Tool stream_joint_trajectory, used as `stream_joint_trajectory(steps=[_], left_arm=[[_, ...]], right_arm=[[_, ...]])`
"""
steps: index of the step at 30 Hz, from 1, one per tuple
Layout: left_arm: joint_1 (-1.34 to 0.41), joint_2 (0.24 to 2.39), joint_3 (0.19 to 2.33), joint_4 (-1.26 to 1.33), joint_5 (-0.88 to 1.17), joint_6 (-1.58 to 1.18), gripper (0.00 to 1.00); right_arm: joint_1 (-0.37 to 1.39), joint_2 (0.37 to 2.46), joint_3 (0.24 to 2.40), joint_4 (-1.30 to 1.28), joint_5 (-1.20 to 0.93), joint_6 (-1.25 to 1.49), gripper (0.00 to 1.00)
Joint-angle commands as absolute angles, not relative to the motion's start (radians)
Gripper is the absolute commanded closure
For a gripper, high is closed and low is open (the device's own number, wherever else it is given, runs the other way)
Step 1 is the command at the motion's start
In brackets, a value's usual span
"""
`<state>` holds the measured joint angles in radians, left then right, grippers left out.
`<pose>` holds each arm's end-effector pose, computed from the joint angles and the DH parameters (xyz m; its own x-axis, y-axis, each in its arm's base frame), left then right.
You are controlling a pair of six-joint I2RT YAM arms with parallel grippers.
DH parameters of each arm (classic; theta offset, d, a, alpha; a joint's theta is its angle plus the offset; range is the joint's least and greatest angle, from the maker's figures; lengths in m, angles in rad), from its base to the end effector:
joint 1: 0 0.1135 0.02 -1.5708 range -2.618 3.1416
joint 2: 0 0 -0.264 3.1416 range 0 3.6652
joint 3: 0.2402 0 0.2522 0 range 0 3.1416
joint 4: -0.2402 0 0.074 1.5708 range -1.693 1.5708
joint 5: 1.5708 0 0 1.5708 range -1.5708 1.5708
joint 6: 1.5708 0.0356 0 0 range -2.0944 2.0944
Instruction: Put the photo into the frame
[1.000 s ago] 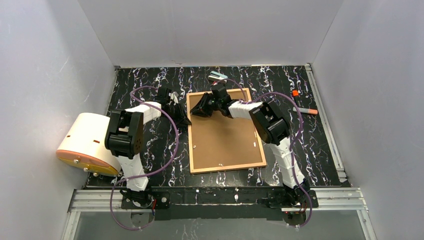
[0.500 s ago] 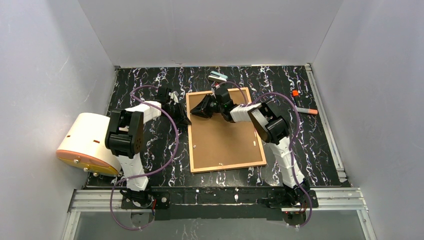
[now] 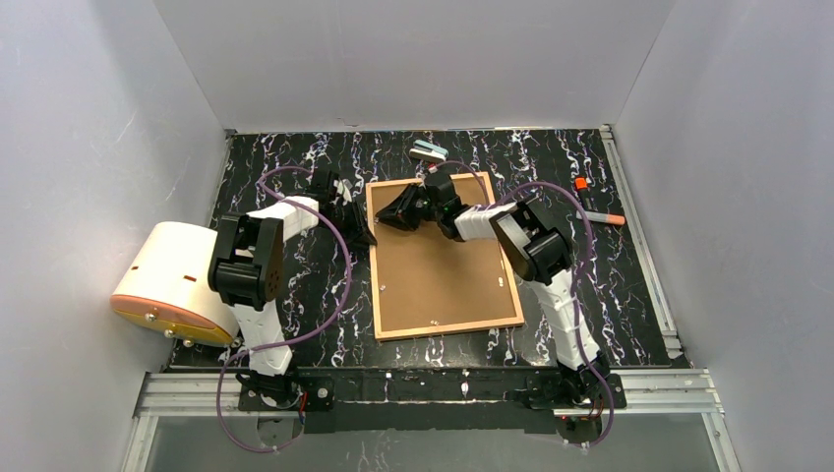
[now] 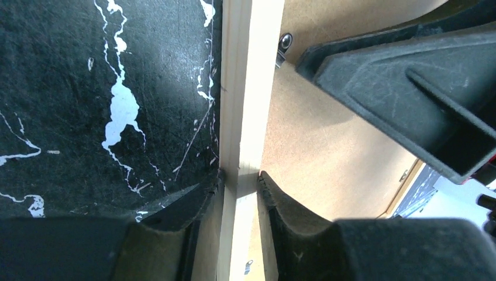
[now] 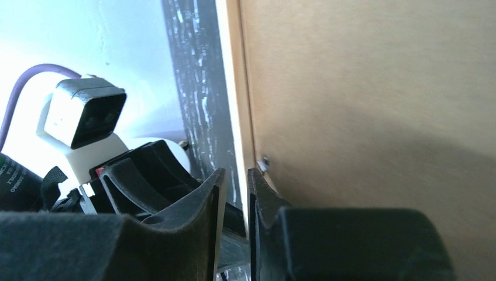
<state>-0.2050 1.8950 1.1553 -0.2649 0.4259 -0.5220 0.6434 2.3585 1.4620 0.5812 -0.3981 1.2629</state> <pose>0.3716 -0.0923 0.1531 -0.9169 -0.2731 -0.2911 -0.0632 0.8194 -0.5697 0.3985 0.3161 0.1127 -0.8832 0.4357 -0.1736 -0.0205 0.3338 0.9424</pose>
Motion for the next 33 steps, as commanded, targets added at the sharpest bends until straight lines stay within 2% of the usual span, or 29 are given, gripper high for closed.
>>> stream_joint_trajectory(steps=[1, 4, 10, 12, 16, 21, 33], left_arm=[[-0.203, 1.926, 1.168, -0.293, 0.317, -0.507, 0.72], [-0.2, 1.92, 1.176, -0.29, 0.314, -0.511, 0.65], [-0.191, 1.91, 1.176, -0.278, 0.314, -0.511, 0.63], [-0.187, 1.904, 1.172, -0.276, 0.315, -0.507, 0.69], [-0.182, 1.906, 1.15, -0.266, 0.331, -0.507, 0.89], [-0.182, 1.905, 1.128, -0.255, 0.34, -0.512, 1.0], [-0.182, 1.945, 1.129, -0.264, 0.402, -0.481, 1.0]], right_arm=[[0.609, 2.238, 1.446, 0.441, -0.318, 1.188, 0.7], [0.607, 2.233, 1.482, 0.331, -0.306, 1.133, 0.65], [0.624, 2.278, 1.515, 0.29, -0.347, 1.159, 0.64], [0.631, 2.285, 1.525, 0.281, -0.348, 1.162, 0.65], [0.648, 2.304, 1.551, 0.266, -0.358, 1.163, 0.71], [0.658, 2.343, 1.586, 0.255, -0.372, 1.176, 0.73], [0.67, 2.428, 1.666, 0.246, -0.344, 1.178, 0.73]])
